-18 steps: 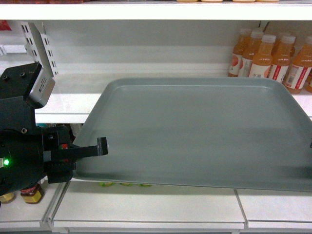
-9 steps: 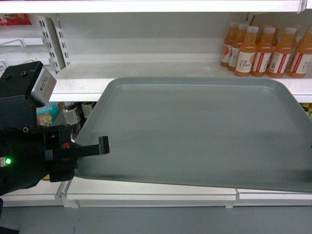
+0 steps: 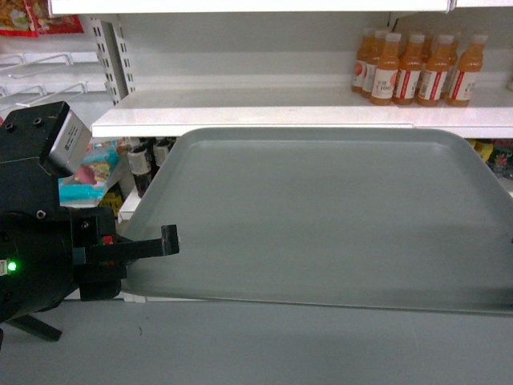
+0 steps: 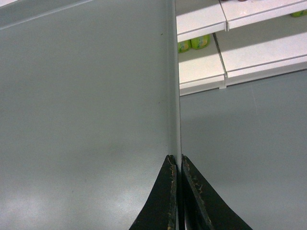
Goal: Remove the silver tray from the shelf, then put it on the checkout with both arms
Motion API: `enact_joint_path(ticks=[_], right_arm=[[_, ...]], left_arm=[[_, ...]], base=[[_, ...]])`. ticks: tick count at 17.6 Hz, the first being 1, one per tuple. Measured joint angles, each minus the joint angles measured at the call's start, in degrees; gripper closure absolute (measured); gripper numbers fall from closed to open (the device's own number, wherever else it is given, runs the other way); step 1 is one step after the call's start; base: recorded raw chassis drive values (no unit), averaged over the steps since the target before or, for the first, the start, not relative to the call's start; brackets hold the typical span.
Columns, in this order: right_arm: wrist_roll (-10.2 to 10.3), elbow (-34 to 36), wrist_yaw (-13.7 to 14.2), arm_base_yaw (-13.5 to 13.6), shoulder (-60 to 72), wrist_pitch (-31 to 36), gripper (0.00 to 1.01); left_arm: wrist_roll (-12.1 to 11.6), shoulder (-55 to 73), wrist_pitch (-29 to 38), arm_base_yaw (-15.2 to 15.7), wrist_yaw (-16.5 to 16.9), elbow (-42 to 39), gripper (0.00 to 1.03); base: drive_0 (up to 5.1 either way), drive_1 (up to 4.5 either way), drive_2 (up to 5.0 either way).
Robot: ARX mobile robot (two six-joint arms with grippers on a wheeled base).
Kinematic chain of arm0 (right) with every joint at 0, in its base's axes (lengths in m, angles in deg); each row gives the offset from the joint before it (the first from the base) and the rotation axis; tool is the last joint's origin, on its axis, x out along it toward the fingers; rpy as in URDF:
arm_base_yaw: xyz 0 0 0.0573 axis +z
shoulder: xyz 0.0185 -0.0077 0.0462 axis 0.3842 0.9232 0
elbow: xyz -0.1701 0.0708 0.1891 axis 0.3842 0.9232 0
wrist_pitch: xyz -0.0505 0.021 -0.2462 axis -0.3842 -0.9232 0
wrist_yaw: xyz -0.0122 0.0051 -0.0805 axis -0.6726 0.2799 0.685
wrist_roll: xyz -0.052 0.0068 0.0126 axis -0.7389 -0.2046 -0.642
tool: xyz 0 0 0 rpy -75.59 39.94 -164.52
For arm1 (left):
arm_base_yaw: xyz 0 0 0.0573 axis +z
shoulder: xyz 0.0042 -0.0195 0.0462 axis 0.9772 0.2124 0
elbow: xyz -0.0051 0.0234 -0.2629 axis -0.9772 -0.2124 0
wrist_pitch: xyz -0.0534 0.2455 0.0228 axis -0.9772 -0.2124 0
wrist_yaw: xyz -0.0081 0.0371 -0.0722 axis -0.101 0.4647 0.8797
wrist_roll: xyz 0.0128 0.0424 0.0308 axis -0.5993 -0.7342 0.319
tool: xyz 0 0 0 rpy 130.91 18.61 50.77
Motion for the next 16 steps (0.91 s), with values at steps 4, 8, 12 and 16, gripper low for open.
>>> enact_joint_path(ticks=[4, 8, 12, 16], right_arm=[[0.00, 0.00, -0.07, 0.00, 0.00, 0.11, 0.99], [0.00, 0.02, 0.02, 0.02, 0.00, -0.02, 0.99], [0.00, 0.00, -0.02, 0.00, 0.00, -0.04, 0.99], [0.00, 0.02, -0.04, 0.02, -0.02, -0.02, 0.99]], left_arm=[[-0.02, 0.02, 0.07, 0.02, 0.04, 0.00, 1.00], [0.00, 0.02, -0.15, -0.09, 0.02, 0.00, 1.00], [-0.02, 0.02, -0.04, -0.02, 0.09, 0.00, 1.00], [-0.02, 0.00, -0.20, -0.04, 0.02, 0.02, 1.00]], base=[[0.1, -4.21, 4.5], [0.1, -4.21, 4.5], [0.1, -4.25, 4.4], [0.0, -4.28, 4.4]])
